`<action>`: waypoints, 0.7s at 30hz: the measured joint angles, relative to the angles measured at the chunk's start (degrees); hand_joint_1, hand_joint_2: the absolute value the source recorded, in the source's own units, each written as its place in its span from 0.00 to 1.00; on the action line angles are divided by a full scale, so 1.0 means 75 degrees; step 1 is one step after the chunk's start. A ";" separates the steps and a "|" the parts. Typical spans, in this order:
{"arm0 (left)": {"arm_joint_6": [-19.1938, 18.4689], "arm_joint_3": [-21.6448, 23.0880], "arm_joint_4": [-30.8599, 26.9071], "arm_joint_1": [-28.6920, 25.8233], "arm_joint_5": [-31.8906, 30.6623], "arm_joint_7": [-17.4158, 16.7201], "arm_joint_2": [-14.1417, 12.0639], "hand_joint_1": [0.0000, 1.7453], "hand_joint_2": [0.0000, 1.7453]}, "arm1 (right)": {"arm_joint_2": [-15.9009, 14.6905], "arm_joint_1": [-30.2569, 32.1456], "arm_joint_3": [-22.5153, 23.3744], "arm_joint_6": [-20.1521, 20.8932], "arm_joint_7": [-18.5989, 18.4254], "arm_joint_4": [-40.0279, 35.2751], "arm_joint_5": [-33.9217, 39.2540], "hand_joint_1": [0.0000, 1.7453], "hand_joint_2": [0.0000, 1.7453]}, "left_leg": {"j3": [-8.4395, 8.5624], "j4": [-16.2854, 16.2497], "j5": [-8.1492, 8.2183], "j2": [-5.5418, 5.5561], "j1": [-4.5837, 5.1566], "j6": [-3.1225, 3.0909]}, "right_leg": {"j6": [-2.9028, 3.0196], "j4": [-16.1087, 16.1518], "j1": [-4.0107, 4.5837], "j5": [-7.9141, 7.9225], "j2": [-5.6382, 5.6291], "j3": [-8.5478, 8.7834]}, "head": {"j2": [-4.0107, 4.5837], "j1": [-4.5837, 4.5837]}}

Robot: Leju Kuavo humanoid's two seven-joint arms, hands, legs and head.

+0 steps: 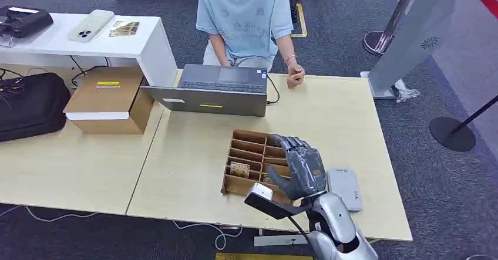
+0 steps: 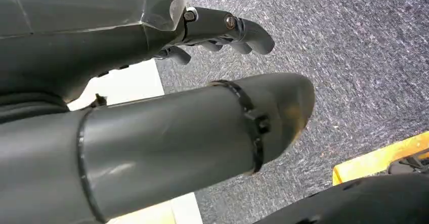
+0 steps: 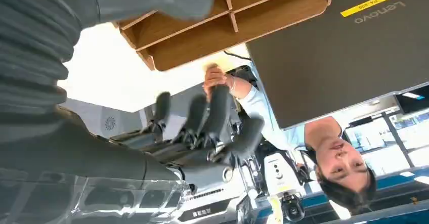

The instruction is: Pass the card to the sensor for recognition and then transmit it.

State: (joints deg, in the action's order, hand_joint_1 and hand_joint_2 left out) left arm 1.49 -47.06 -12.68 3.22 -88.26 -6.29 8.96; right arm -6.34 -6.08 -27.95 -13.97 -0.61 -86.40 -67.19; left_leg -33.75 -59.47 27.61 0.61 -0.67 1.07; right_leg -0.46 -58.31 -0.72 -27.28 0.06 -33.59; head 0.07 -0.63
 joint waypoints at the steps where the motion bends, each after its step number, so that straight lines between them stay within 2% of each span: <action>1: 0.0000 0.0000 0.0000 0.0000 0.0000 0.0000 0.0000 0.00 0.00 | 0.0000 0.0000 0.0000 0.0003 0.0003 0.0000 0.0015 0.00 1.00 | 0.0000 0.0000 0.0000 0.0000 0.0000 0.0000 | 0.0000 0.0000 0.0000 0.0000 0.0000 0.0000 | 0.0000 0.0000; 13: 0.0000 0.0000 0.0000 0.0000 -0.0003 0.0000 0.0000 0.00 0.00 | 0.0018 -0.0124 -0.0213 0.0236 0.0093 0.0204 0.0280 0.00 1.00 | 0.0000 0.0000 0.0000 0.0000 0.0000 0.0000 | 0.0000 -0.0001 0.0000 0.0000 0.0000 0.0000 | 0.0000 0.0000; 21: -0.0006 0.0009 0.0000 0.0002 -0.0003 0.0000 0.0009 0.00 0.00 | 0.0300 -0.0417 -0.0574 0.0382 0.0166 0.0636 0.0493 0.00 1.00 | 0.0001 0.0001 -0.0001 -0.0001 -0.0002 0.0002 | 0.0000 -0.0003 0.0001 0.0000 -0.0001 0.0000 | 0.0000 0.0000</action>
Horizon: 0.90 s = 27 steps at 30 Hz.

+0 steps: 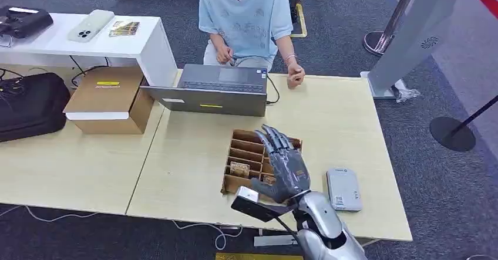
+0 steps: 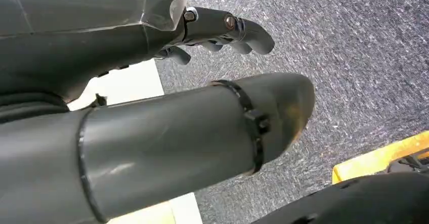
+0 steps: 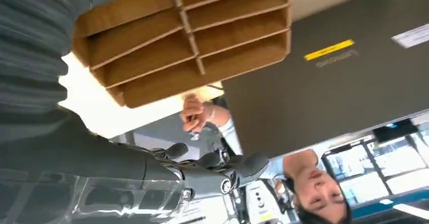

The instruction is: Pass the card to the sensor for recognition and then transmit it.

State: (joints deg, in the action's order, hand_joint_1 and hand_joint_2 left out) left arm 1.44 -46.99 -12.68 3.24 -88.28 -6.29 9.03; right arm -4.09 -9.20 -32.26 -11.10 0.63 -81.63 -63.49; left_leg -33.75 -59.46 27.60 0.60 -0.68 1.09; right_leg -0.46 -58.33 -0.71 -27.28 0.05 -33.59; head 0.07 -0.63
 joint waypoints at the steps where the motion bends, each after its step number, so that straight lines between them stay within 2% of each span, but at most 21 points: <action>1: 0.0000 0.0000 0.0000 0.0000 0.0000 0.0000 0.0000 0.00 0.00 | 0.0047 -0.0037 -0.0044 0.0009 0.0000 0.0061 0.0020 0.00 1.00 | 0.0000 0.0000 0.0000 0.0000 0.0000 0.0000 | 0.0000 -0.0001 0.0000 0.0000 0.0000 0.0000 | 0.0000 -0.0003; 8: -0.0012 0.0003 0.0000 0.0002 0.0000 0.0000 0.0015 0.00 0.00 | 0.0411 -0.0330 -0.0309 0.0192 -0.0111 0.0510 -0.0131 0.00 1.00 | 0.0000 0.0001 0.0000 0.0000 0.0000 0.0000 | 0.0000 -0.0002 0.0000 0.0000 0.0000 0.0000 | 0.0000 0.0000; 10: -0.0012 0.0003 0.0000 0.0001 0.0000 0.0000 0.0017 0.00 0.00 | 0.0492 -0.0397 -0.0355 0.0201 -0.0163 0.0629 -0.0172 0.12 1.00 | -0.0001 0.0001 -0.0001 0.0000 0.0000 0.0000 | 0.0000 -0.0002 0.0000 0.0000 0.0001 0.0000 | 0.0000 0.0000; 12: -0.0009 0.0003 0.0000 0.0007 0.0000 -0.0003 0.0023 0.00 0.00 | 0.0586 -0.0494 -0.0393 0.0169 -0.0239 0.0804 -0.0312 0.16 1.00 | 0.0001 0.0001 -0.0001 -0.0001 0.0000 0.0000 | 0.0000 -0.0002 0.0000 0.0000 -0.0002 0.0000 | 0.0000 0.0000; 15: -0.0012 0.0003 0.0000 0.0010 0.0000 -0.0003 0.0026 0.00 0.00 | 0.0691 -0.0602 -0.0414 0.0102 -0.0324 0.1035 -0.0446 0.13 1.00 | 0.0000 0.0000 -0.0001 0.0000 0.0000 0.0001 | 0.0000 -0.0002 0.0000 0.0000 0.0000 0.0000 | 0.0000 0.0000; 20: -0.0017 0.0003 0.0000 0.0011 0.0003 -0.0023 0.0026 0.00 0.00 | 0.0778 -0.0676 -0.0414 0.0087 -0.0426 0.1227 -0.0609 0.16 1.00 | 0.0001 0.0000 -0.0001 0.0000 0.0000 0.0001 | 0.0001 -0.0002 0.0000 0.0000 -0.0001 0.0000 | 0.0000 0.0000; 24: -0.0029 0.0003 0.0000 0.0010 0.0003 -0.0029 0.0026 0.00 0.00 | 0.0784 -0.0701 -0.0414 -0.0093 -0.0902 0.1331 -0.1444 0.19 1.00 | 0.0000 0.0001 -0.0001 0.0000 0.0000 0.0000 | 0.0001 -0.0001 0.0000 0.0000 -0.0001 -0.0001 | 0.0000 0.0000; 27: -0.0026 0.0003 0.0000 0.0010 0.0003 -0.0029 0.0029 0.00 0.00 | 0.0784 -0.0713 -0.0414 -0.0233 -0.1192 0.1372 -0.1933 0.16 1.00 | 0.0001 0.0000 -0.0001 0.0000 0.0000 0.0001 | 0.0001 -0.0001 0.0000 0.0000 -0.0001 -0.0001 | 0.0000 0.0000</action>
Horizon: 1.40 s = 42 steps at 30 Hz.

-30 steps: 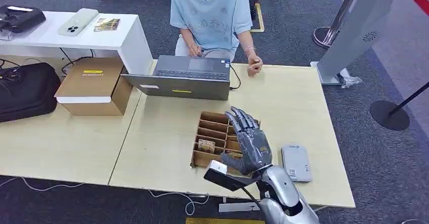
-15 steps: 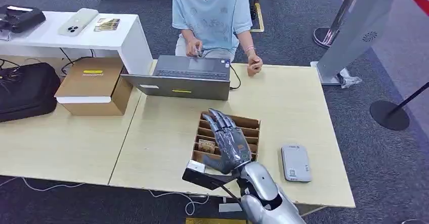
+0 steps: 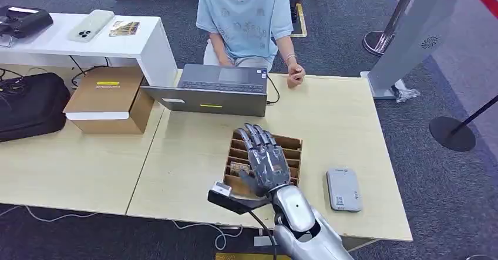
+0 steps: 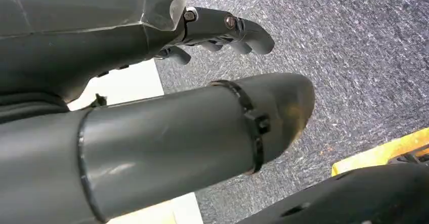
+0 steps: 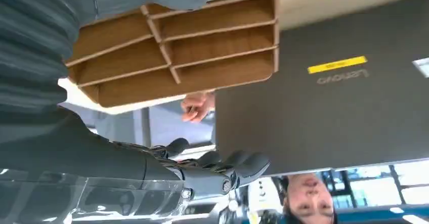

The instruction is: Pass the card to the sensor for recognition and then transmit it.

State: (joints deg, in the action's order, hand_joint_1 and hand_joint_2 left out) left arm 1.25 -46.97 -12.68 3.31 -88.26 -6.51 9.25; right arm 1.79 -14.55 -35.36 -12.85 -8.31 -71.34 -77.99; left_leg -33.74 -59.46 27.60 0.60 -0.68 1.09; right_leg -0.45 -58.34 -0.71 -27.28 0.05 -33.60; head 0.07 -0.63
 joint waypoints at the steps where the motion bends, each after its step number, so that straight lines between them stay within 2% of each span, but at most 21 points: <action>1: 0.0006 0.0000 0.0000 -0.0001 0.0000 0.0000 0.0003 0.00 0.00 | 0.0000 0.0002 0.0000 -0.0003 -0.0067 0.0000 -0.0111 0.15 1.00 | 0.0000 0.0000 0.0000 0.0000 0.0000 0.0000 | 0.0000 0.0000 0.0000 0.0000 0.0000 0.0000 | 0.0000 0.0000; 3: 0.0012 0.0000 0.0000 -0.0001 -0.0003 0.0000 0.0006 0.00 0.00 | 0.0000 0.0006 0.0000 -0.0003 -0.0154 0.0000 -0.0259 0.12 1.00 | 0.0000 0.0000 0.0000 0.0000 0.0000 0.0000 | 0.0000 0.0000 0.0000 0.0000 0.0000 0.0000 | 0.0000 0.0000; 9: 0.0015 0.0000 0.0000 -0.0004 0.0006 0.0000 0.0012 0.00 0.00 | 0.0038 0.0099 0.0000 0.0015 -0.0233 -0.0018 -0.0545 0.18 1.00 | 0.0000 0.0000 0.0000 0.0000 0.0000 0.0000 | 0.0000 0.0000 0.0000 0.0000 0.0000 0.0000 | 0.0000 0.0000; 20: 0.0026 0.0000 0.0000 -0.0010 0.0006 -0.0053 0.0015 0.00 0.00 | 0.0052 0.0241 0.0006 0.0198 -0.0387 -0.0018 -0.0681 0.16 1.00 | 0.0000 0.0000 0.0000 0.0000 0.0000 0.0000 | 0.0000 0.0000 0.0000 0.0000 0.0000 0.0000 | 0.0000 0.0000; 25: 0.0023 0.0000 0.0000 -0.0009 0.0006 -0.0085 0.0023 0.00 0.00 | 0.0058 0.0245 0.0006 0.0327 -0.0416 0.0003 -0.0737 0.22 1.00 | 0.0000 0.0000 0.0000 0.0000 0.0000 0.0000 | 0.0000 0.0000 0.0000 0.0000 0.0000 0.0000 | 0.0000 0.0000; 28: 0.0023 0.0000 0.0000 -0.0009 0.0006 -0.0087 0.0026 0.00 0.00 | 0.0076 0.0242 0.0006 0.0379 -0.0466 0.0058 -0.0795 0.19 1.00 | 0.0000 0.0000 0.0000 0.0000 0.0000 0.0000 | 0.0000 0.0000 0.0000 0.0000 0.0000 0.0000 | 0.0000 0.0000; 36: 0.0020 0.0000 0.0000 -0.0009 0.0006 -0.0090 0.0026 0.00 0.00 | 0.0143 0.0183 0.0006 0.0458 -0.0594 0.0352 -0.0795 0.20 1.00 | 0.0000 0.0000 0.0000 0.0000 0.0000 0.0000 | 0.0000 0.0000 0.0000 0.0000 0.0000 0.0000 | 0.0000 0.0000; 39: 0.0020 0.0000 0.0000 -0.0009 0.0006 -0.0090 0.0023 0.00 0.00 | 0.0163 0.0156 0.0006 0.0458 -0.0620 0.0452 -0.0795 0.22 1.00 | 0.0000 0.0000 0.0000 0.0000 0.0000 0.0000 | 0.0000 0.0000 0.0000 0.0000 0.0000 0.0000 | 0.0000 0.0000; 41: 0.0017 0.0000 0.0000 -0.0009 0.0003 -0.0090 0.0026 0.00 0.00 | 0.0175 0.0133 0.0006 0.0461 -0.0620 0.0518 -0.0795 0.30 1.00 | 0.0000 0.0000 0.0000 0.0000 0.0000 0.0000 | 0.0000 0.0000 0.0000 0.0000 0.0000 0.0000 | 0.0000 0.0000; 42: 0.0017 0.0000 0.0000 -0.0009 0.0000 -0.0090 0.0026 0.00 0.00 | 0.0181 0.0116 0.0006 0.0466 -0.0617 0.0545 -0.0795 0.30 1.00 | 0.0000 0.0000 0.0000 0.0000 0.0000 0.0000 | 0.0000 0.0000 0.0000 0.0000 0.0000 0.0000 | 0.0000 0.0000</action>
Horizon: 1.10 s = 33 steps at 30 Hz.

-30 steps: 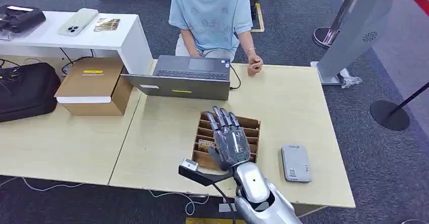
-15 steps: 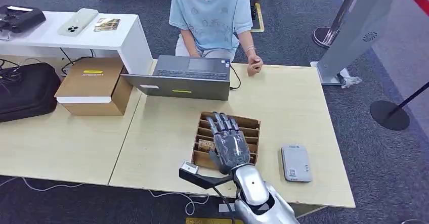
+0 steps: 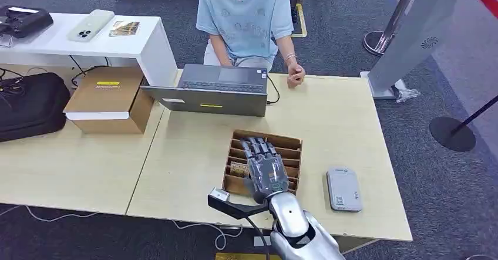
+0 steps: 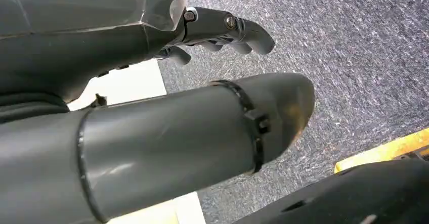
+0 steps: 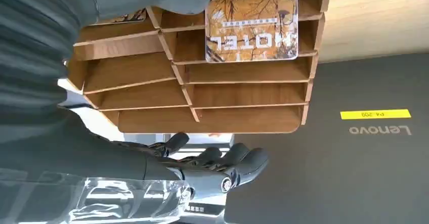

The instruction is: Pass the card to the sensor for recognition and then transmit it.

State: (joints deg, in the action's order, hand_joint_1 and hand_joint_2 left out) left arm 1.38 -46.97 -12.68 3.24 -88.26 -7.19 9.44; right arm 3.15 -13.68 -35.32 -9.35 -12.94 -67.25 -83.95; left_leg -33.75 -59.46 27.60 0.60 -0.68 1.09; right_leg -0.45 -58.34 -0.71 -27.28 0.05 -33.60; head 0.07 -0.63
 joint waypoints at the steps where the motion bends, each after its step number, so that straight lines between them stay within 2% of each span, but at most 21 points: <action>1: 0.0003 0.0000 0.0000 0.0000 -0.0003 0.0000 0.0000 0.00 0.00 | 0.0000 -0.0013 0.0000 0.0009 -0.0003 0.0035 0.0000 0.29 1.00 | 0.0000 0.0000 0.0000 0.0000 0.0000 0.0000 | 0.0000 0.0000 0.0000 0.0000 0.0000 0.0000 | 0.0000 0.0000; 4: 0.0003 0.0000 0.0000 -0.0001 -0.0003 0.0000 0.0000 0.00 0.00 | 0.0003 -0.0034 0.0000 0.0015 -0.0003 0.0108 0.0000 0.29 1.00 | 0.0000 0.0000 0.0000 0.0000 0.0000 0.0000 | 0.0000 0.0000 0.0000 0.0000 0.0000 0.0000 | 0.0000 0.0000; 6: 0.0006 0.0000 0.0000 0.0000 -0.0003 0.0003 0.0000 0.00 0.00 | 0.0003 -0.0042 0.0003 0.0015 -0.0003 0.0154 0.0000 0.34 1.00 | 0.0000 0.0000 0.0000 0.0000 0.0000 0.0000 | 0.0000 0.0000 0.0000 0.0000 0.0000 0.0000 | 0.0000 0.0000; 7: 0.0006 0.0000 0.0000 -0.0001 -0.0003 0.0003 0.0000 0.00 0.00 | 0.0003 -0.0046 0.0006 0.0015 0.0000 0.0166 0.0000 0.37 1.00 | 0.0000 0.0000 0.0000 0.0000 0.0000 0.0000 | 0.0000 0.0000 0.0000 0.0000 0.0000 0.0000 | 0.0000 0.0000; 8: 0.0006 0.0000 0.0000 -0.0001 -0.0003 0.0003 0.0003 0.00 0.00 | 0.0006 -0.0052 0.0006 0.0015 -0.0003 0.0181 0.0000 0.48 1.00 | 0.0000 0.0000 0.0000 0.0000 0.0000 0.0000 | 0.0000 0.0000 0.0000 0.0000 0.0000 0.0000 | 0.0000 0.0000; 9: 0.0006 0.0000 0.0000 0.0000 -0.0003 0.0003 0.0003 0.00 0.00 | 0.0006 -0.0055 0.0009 0.0015 -0.0003 0.0195 0.0000 0.48 1.00 | 0.0000 0.0000 0.0000 0.0000 0.0000 0.0000 | 0.0000 0.0000 0.0000 0.0000 0.0000 0.0000 | 0.0000 0.0000; 10: 0.0006 0.0000 0.0000 0.0000 -0.0003 0.0003 0.0003 0.00 0.00 | 0.0006 -0.0059 0.0012 0.0015 -0.0003 0.0201 0.0000 0.54 1.00 | 0.0000 0.0000 0.0000 0.0000 0.0000 0.0000 | 0.0000 0.0000 0.0000 0.0000 0.0000 0.0000 | 0.0000 0.0000; 11: 0.0006 0.0000 0.0000 -0.0001 -0.0003 0.0003 0.0003 0.00 0.00 | 0.0006 -0.0063 0.0012 0.0015 0.0000 0.0207 0.0000 0.55 1.00 | 0.0000 0.0000 0.0000 0.0000 0.0000 0.0000 | 0.0000 0.0000 0.0000 0.0000 0.0000 0.0000 | 0.0000 0.0000; 33: 0.0003 0.0000 0.0000 0.0000 0.0009 -0.0009 0.0000 0.00 0.00 | 0.0006 -0.0124 0.0064 -0.0018 0.0160 0.0221 0.0140 0.55 1.00 | 0.0000 0.0000 0.0000 0.0000 0.0000 0.0000 | 0.0000 0.0000 0.0000 0.0000 0.0000 0.0000 | 0.0000 0.0000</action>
State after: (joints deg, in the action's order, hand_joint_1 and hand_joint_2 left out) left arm 1.40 -46.97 -12.68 3.24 -88.19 -7.26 9.44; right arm 3.19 -14.61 -34.84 -9.49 -11.74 -65.59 -82.90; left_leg -33.75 -59.46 27.60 0.60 -0.68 1.09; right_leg -0.45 -58.34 -0.71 -27.28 0.05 -33.60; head 0.07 -0.63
